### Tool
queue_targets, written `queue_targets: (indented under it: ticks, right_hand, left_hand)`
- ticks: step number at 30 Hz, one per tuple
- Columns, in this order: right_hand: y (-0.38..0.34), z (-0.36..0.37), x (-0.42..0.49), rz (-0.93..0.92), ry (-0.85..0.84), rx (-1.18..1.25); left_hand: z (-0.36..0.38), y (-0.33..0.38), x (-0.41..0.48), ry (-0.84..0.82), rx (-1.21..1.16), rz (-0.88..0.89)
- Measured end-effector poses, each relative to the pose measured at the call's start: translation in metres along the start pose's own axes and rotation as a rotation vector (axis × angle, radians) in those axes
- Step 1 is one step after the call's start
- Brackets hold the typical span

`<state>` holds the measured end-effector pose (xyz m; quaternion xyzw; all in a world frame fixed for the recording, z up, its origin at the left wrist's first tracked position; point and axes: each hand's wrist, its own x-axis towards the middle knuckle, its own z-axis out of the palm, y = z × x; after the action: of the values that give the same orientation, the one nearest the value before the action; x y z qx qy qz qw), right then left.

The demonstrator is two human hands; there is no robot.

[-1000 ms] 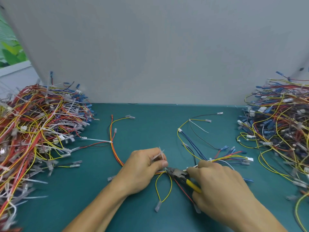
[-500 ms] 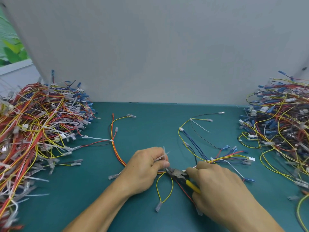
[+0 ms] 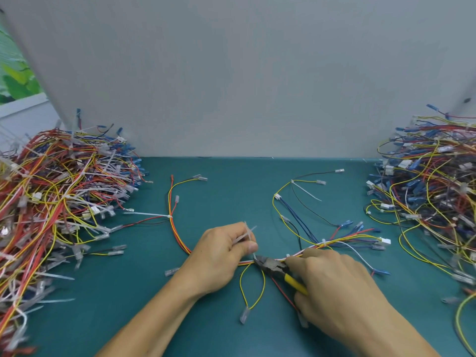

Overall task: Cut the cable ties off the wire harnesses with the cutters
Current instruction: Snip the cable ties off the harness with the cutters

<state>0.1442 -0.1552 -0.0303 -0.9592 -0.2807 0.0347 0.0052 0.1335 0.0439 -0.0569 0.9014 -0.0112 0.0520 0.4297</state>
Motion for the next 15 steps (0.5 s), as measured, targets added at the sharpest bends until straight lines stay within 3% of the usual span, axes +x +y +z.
queue_targets:
  ticks: [6, 13, 15]
  right_hand:
    - [0.0006, 0.0034, 0.0007, -0.011, 0.043, -0.079]
    - [-0.0017, 0.0001, 0.0020, -0.016, -0.058, -0.087]
    - [-0.0026, 0.0001, 0.0010, -0.016, -0.046, -0.072]
  left_hand:
    - [-0.0007, 0.0005, -0.0013, -0.008, -0.035, 0.004]
    - [-0.0009, -0.0004, -0.0010, 0.045, -0.046, -0.018]
    - [-0.0032, 0.0010, -0.0007, 0.072, -0.174, -0.083]
